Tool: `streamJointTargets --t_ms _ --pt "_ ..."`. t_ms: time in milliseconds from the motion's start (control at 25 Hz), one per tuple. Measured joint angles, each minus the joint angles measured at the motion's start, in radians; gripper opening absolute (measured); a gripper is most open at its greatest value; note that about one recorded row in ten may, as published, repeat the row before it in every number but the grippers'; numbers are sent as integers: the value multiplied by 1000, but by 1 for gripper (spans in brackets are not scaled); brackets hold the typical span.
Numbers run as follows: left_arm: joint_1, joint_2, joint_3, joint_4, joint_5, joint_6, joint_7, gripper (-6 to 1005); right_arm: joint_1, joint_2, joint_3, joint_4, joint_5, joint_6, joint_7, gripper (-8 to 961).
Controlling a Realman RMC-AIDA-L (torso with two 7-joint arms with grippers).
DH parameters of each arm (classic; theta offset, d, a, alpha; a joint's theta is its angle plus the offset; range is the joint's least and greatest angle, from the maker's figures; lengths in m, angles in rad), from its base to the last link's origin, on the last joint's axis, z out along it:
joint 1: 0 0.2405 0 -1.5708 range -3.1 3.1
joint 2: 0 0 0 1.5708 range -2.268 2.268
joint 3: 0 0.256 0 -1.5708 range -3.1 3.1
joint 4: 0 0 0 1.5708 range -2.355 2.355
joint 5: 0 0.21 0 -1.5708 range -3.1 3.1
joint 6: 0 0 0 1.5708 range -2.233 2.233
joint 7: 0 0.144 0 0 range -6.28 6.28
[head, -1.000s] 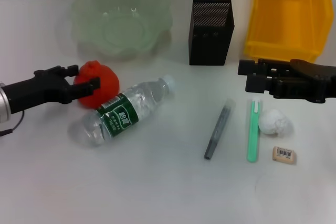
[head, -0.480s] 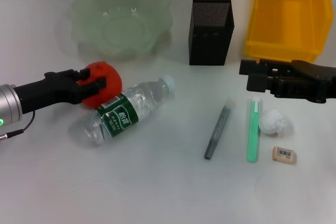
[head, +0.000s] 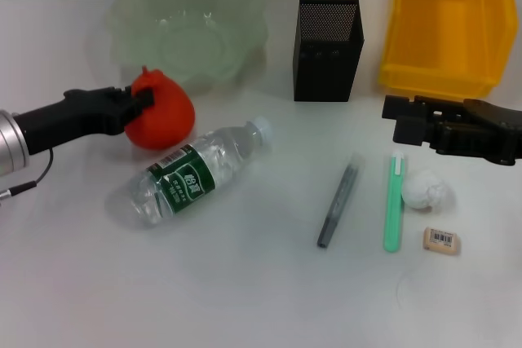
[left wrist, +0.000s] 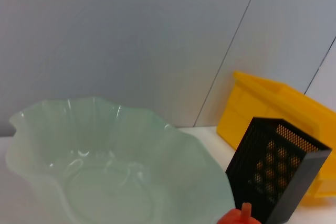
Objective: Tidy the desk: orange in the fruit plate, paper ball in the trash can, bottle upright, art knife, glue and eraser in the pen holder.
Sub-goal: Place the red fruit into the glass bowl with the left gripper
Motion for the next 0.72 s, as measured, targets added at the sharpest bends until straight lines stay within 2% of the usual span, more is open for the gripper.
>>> streamJointTargets --t_ms 80,240,320,400,440,480,520,560,640,720 --pt "0 2 0 37 -1 29 -37 189 -1 0 4 0 0 -1 0 837" --pt "7 2 -2 133 -30 99 -113 147 -5 1 12 0 0 -2 0 837" --pt "1 2 -2 175 -117 144 -136 133 -10 2 13 0 0 -4 -1 837" --pt "-6 2 -1 177 -139 148 -136 125 -11 2 13 0 0 -5 -1 837" --pt "-32 -1 5 166 -184 133 -122 121 -13 4 13 0 0 -6 -3 838" --pt "-32 -1 5 166 -184 133 -122 117 -13 4 13 0 0 -6 -3 838" --pt "-67 -4 17 135 -196 104 -88 113 -14 6 13 6 0 -7 -7 838" --pt "-67 -4 17 135 -196 104 -88 109 -14 6 13 6 0 -7 -7 838" --pt "-138 -8 65 45 -203 25 35 101 -15 5 13 49 0 -9 -38 838" --pt "-162 -10 82 7 -215 -11 82 93 -15 3 11 81 0 -10 -57 838"
